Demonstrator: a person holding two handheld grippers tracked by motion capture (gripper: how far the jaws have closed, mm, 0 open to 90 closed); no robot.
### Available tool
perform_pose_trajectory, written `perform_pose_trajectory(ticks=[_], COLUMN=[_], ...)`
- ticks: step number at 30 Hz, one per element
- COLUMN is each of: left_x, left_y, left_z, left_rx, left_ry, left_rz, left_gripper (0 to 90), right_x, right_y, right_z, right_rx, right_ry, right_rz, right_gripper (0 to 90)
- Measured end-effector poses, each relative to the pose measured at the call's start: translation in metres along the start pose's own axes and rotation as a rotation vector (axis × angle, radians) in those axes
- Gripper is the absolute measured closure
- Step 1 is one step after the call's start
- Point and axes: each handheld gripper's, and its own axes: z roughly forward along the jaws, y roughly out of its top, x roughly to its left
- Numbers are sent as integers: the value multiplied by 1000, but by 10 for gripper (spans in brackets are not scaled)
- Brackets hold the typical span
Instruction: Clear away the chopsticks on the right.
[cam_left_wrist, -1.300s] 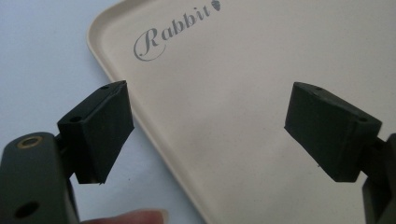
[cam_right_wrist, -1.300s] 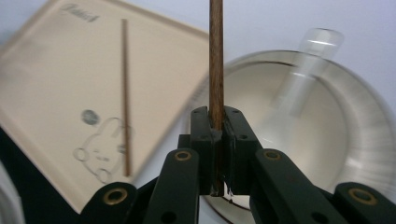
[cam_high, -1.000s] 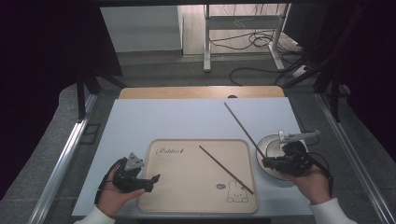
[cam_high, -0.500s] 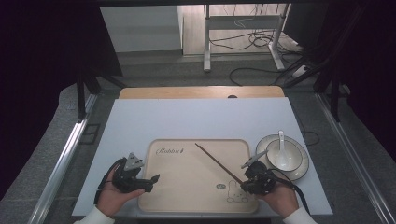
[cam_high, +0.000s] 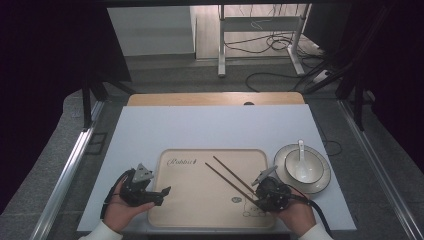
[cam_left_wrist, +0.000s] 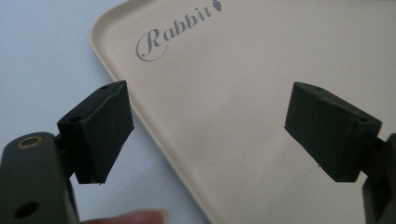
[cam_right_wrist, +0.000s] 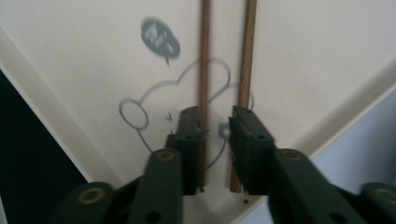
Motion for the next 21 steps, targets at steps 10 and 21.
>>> perform_pose_trajectory(ticks=[10,21], left_x=[0,4], left_y=[1,-1], left_z=[0,-1], left_rx=[-1,-4], left_ry=[-3,-1], left_rz=[3,-8], left_gripper=[155,155], right_x=[-1,8], right_y=[61,142], right_z=[3,65], right_rx=[-184,-168], right_ry=[115,303], right_rz=[-12,-32], right_gripper=[559,892])
